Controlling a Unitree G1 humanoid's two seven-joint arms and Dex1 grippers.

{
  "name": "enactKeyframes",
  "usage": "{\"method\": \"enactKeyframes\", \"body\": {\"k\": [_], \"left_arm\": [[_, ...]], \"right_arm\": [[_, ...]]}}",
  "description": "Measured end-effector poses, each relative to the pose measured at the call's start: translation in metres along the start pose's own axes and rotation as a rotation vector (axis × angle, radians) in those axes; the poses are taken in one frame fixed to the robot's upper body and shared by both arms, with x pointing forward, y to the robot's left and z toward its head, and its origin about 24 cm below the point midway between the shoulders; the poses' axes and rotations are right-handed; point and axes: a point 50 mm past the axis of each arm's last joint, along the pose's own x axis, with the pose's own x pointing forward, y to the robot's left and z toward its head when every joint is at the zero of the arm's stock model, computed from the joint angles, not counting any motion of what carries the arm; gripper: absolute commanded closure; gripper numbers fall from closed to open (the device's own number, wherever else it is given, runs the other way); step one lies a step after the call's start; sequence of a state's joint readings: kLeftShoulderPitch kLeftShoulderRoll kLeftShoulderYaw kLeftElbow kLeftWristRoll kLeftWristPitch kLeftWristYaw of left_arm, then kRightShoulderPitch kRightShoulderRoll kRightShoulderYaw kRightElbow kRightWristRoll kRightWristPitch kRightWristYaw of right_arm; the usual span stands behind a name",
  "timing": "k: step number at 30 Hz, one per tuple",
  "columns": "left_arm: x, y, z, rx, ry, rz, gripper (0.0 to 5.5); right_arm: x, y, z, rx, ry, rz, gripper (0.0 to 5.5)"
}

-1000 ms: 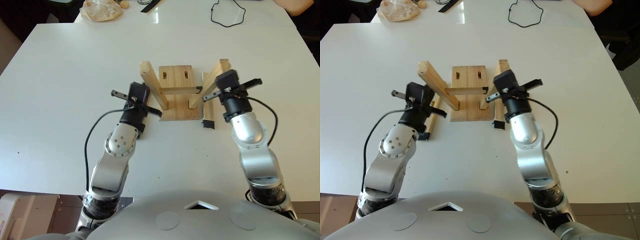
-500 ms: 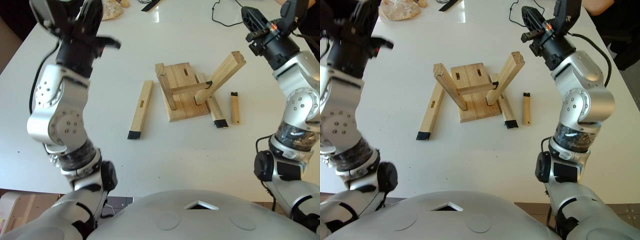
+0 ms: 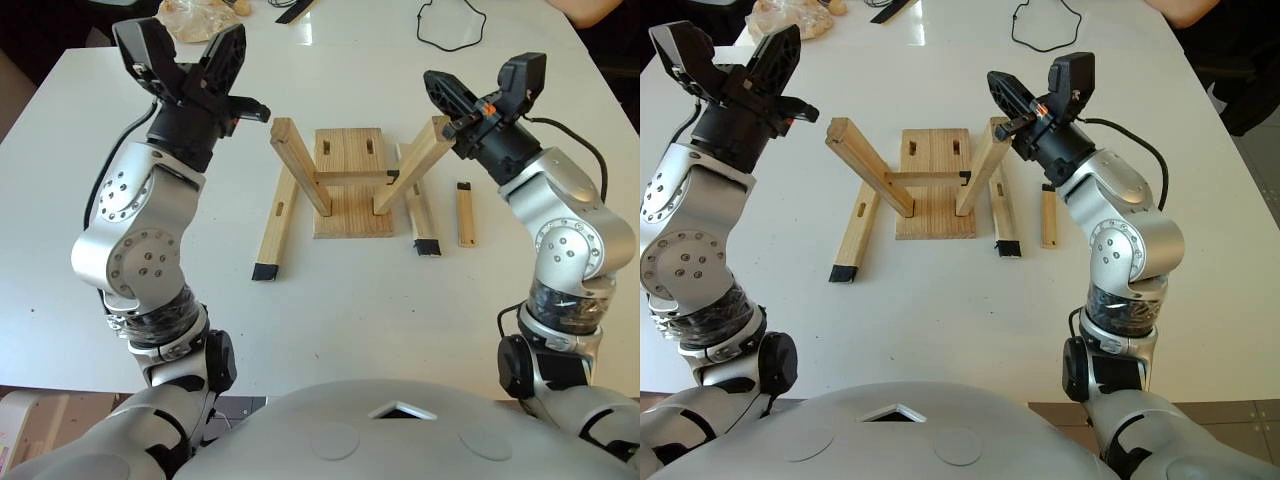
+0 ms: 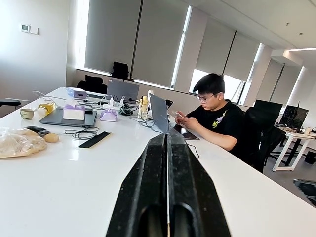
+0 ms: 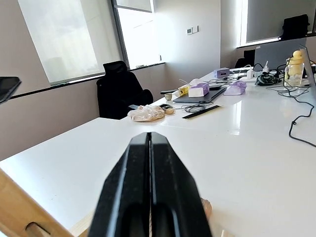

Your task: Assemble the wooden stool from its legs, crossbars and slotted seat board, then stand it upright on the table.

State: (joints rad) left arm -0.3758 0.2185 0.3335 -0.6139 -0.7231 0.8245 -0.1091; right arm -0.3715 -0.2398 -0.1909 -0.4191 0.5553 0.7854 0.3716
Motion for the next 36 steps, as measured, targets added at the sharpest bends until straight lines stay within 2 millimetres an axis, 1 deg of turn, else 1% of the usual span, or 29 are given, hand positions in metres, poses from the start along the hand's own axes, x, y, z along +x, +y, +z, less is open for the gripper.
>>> {"method": "enactKeyframes", "body": {"k": [1,2,3,4,5,7,9,11,13,14,15,16,17,18,19,20,21,24,26,28,30,31,32,34,35,36], "left_arm": [[0.0,0.0,0.002,-0.002,-0.003,-0.011,5.5],[-0.001,0.0,0.006,-0.011,-0.014,-0.034,5.5],[-0.002,0.0,0.013,-0.022,-0.03,-0.064,5.5],[0.0,-0.002,0.028,-0.028,-0.079,-0.108,5.5],[0.002,-0.005,0.043,-0.03,-0.133,-0.147,5.5],[0.005,-0.013,0.067,-0.062,-0.214,-0.221,5.5],[0.006,-0.025,0.078,-0.129,-0.237,-0.306,5.5],[0.009,-0.04,0.08,-0.215,-0.199,-0.395,5.5],[0.012,-0.049,0.074,-0.276,-0.115,-0.434,5.5],[0.013,-0.05,0.07,-0.291,-0.066,-0.43,5.5],[0.014,-0.05,0.064,-0.302,-0.025,-0.413,5.5],[0.015,-0.047,0.051,-0.318,0.038,-0.38,5.5],[0.015,-0.045,0.039,-0.333,0.093,-0.357,5.5],[0.016,-0.042,0.016,-0.354,0.182,-0.32,5.5],[0.015,-0.04,0.001,-0.356,0.237,-0.299,5.5],[0.014,-0.039,-0.014,-0.372,0.274,-0.288,5.5],[0.014,-0.037,-0.019,-0.362,0.267,-0.289,5.5],[0.013,-0.034,-0.022,-0.363,0.225,-0.294,5.5],[0.009,-0.034,-0.023,-0.389,0.21,-0.305,5.5],[0.007,-0.035,-0.02,-0.402,0.192,-0.314,5.5],[0.005,-0.035,-0.015,-0.426,0.16,-0.314,5.5],[0.004,-0.034,-0.01,-0.438,0.137,-0.308,5.5],[0.003,-0.031,-0.003,-0.448,0.097,-0.3,5.5],[-0.001,-0.021,0.023,-0.451,-0.035,-0.293,5.5],[-0.007,-0.01,0.044,-0.406,-0.131,-0.292,5.5],[-0.011,-0.004,0.051,-0.356,-0.153,-0.291,5.5]], "right_arm": [[-0.001,-0.003,0.003,-0.003,-0.007,-0.011,5.46],[-0.003,-0.007,0.011,-0.005,-0.033,-0.01,5.46],[-0.004,-0.01,0.024,-0.01,-0.069,0.005,5.46],[-0.003,-0.01,0.043,-0.013,-0.134,0.045,5.46],[-0.002,-0.006,0.059,-0.008,-0.19,0.101,5.46],[0.002,0.005,0.083,0.005,-0.268,0.208,5.46],[0.005,0.018,0.096,0.006,-0.299,0.322,5.46],[0.006,0.036,0.103,-0.023,-0.295,0.436,5.46],[0.006,0.047,0.104,-0.054,-0.273,0.506,5.46],[0.006,0.049,0.103,-0.062,-0.263,0.524,5.46],[0.006,0.049,0.101,-0.071,-0.25,0.528,5.46],[0.007,0.047,0.095,-0.081,-0.219,0.521,5.46],[0.007,0.045,0.089,-0.076,-0.196,0.509,5.46],[0.008,0.04,0.072,-0.061,-0.142,0.484,5.46],[0.009,0.036,0.06,-0.044,-0.102,0.471,5.46],[0.009,0.031,0.04,-0.014,-0.037,0.447,5.46],[0.009,0.028,0.023,-0.008,-0.008,0.433,5.46],[0.009,0.031,0.017,-0.097,-0.024,0.439,5.46],[0.008,0.035,0.017,-0.091,-0.046,0.448,5.46],[0.008,0.039,0.02,-0.047,-0.069,0.466,5.46],[0.009,0.036,0.025,0.024,-0.078,0.453,5.46],[0.01,0.033,0.035,0.063,-0.114,0.443,5.46],[0.011,0.03,0.048,0.069,-0.162,0.431,5.46],[0.011,0.019,0.074,0.056,-0.247,0.398,5.46],[0.01,0.007,0.084,0.024,-0.26,0.358,5.46],[0.011,-0.002,0.082,-0.016,-0.232,0.322,5.46]]}}
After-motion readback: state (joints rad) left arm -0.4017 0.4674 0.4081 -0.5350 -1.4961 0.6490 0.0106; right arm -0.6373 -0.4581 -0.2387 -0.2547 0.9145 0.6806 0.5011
